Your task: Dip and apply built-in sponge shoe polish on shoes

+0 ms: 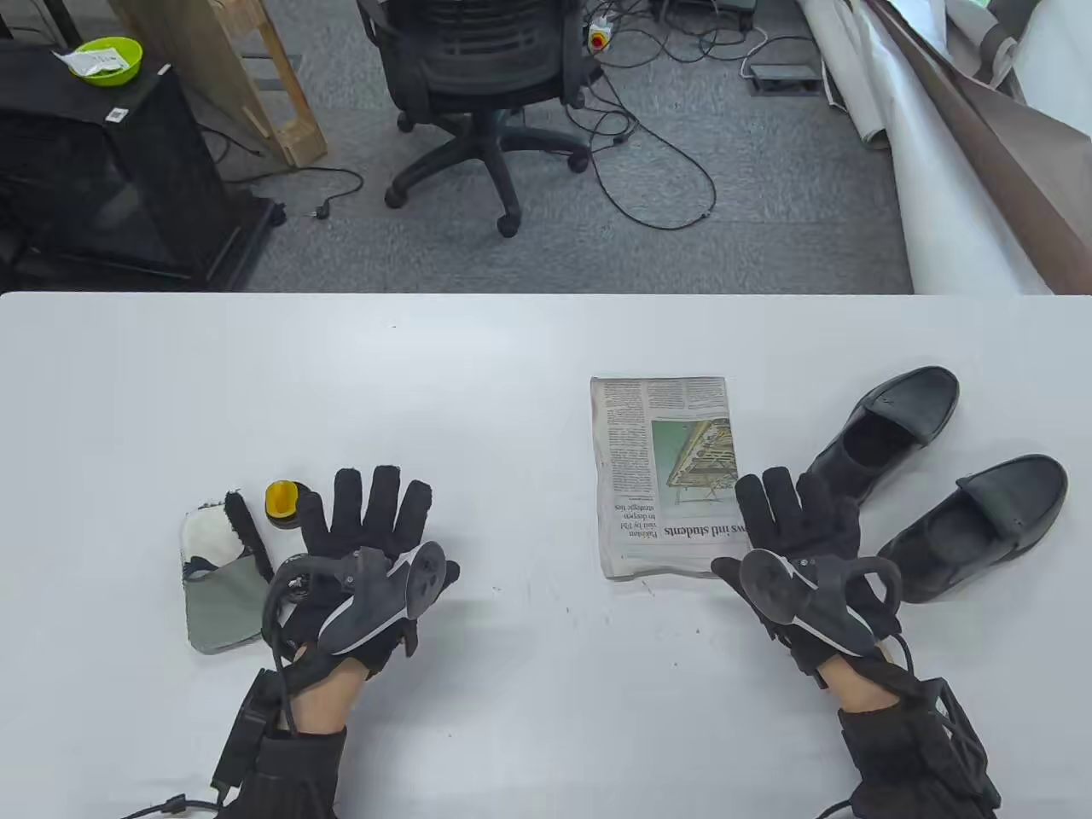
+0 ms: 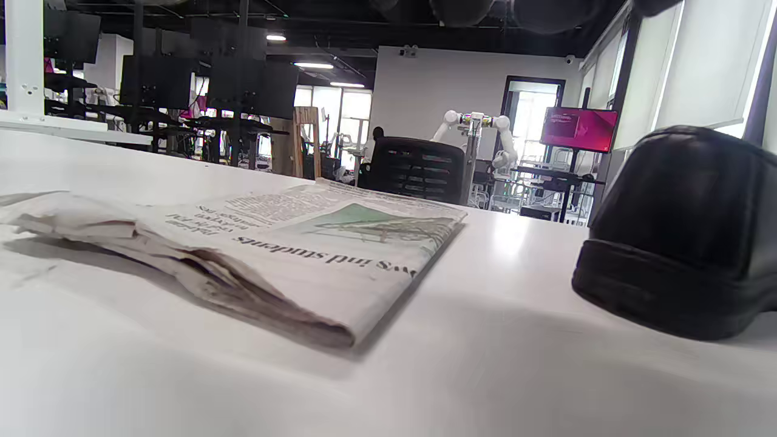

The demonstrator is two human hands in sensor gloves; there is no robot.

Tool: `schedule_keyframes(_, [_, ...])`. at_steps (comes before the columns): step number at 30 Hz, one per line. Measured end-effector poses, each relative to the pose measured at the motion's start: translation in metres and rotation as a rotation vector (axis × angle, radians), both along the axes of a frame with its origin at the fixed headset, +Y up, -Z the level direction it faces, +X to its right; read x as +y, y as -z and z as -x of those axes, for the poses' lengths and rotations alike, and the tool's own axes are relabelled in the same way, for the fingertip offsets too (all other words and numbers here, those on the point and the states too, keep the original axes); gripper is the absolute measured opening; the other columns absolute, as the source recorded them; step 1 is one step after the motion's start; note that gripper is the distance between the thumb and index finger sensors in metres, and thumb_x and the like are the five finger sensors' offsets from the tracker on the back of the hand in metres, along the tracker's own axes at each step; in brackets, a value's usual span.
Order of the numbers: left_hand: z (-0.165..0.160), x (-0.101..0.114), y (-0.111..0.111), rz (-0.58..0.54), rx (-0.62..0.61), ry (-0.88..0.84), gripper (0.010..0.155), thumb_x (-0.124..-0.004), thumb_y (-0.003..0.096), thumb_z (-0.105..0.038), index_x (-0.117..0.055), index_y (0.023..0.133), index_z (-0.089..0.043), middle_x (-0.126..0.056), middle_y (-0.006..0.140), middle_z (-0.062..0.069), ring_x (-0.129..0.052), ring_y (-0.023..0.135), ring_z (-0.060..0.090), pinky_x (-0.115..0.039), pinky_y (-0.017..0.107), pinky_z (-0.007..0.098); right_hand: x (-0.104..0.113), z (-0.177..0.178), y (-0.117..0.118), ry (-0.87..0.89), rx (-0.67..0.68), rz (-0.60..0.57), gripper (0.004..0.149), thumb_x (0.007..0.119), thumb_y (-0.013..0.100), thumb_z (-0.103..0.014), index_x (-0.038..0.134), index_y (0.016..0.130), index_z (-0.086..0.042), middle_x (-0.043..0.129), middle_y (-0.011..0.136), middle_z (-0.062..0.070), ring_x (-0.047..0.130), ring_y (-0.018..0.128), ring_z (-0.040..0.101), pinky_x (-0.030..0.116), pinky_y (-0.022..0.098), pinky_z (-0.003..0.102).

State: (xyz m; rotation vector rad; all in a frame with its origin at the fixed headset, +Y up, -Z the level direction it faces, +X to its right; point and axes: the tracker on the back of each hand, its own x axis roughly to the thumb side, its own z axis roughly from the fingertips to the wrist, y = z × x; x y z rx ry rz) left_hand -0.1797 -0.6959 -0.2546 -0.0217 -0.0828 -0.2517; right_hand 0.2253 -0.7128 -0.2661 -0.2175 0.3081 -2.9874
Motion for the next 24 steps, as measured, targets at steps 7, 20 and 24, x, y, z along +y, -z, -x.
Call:
schedule_keyframes(7, [0.0,0.001,-0.002,-0.007,0.004,0.0,0.088,-0.053,0.0412,-0.076,-0.02,0.111,-0.035,-0.015,0.125,0.006,-0.025,0.116,0.047,-0.025,0.077,0.077,-0.001,0.001,0.0,-0.007,0.004,0.012,0.09,0.047,0.033,-0.07,0.024,0.11,-0.029,0.031,0.115,0.007,0.042,0.107,0.049,0.044,0.074,0.071])
schedule_keyframes(20, [-0.008,-0.002,-0.002,-0.003,-0.028,0.017,0.087,-0.055,0.0414,-0.075,-0.021,0.111,-0.035,-0.016,0.125,0.006,-0.026,0.115,0.047,-0.025,0.077,0.077,-0.023,0.04,0.036,-0.006,0.095,0.396,0.093,0.07,0.032,-0.066,0.032,0.108,-0.03,0.045,0.112,0.004,0.06,0.104,0.043,0.053,0.073,0.066])
schedule_keyframes(24, [-0.007,-0.002,-0.002,-0.004,-0.028,0.01,0.087,-0.055,0.0414,-0.075,-0.021,0.111,-0.035,-0.017,0.125,0.006,-0.026,0.116,0.047,-0.026,0.077,0.076,-0.042,0.055,0.043,-0.071,0.101,0.462,0.087,0.075,0.031,-0.061,0.044,0.106,-0.031,0.057,0.108,0.002,0.069,0.1,0.041,0.056,0.072,0.064])
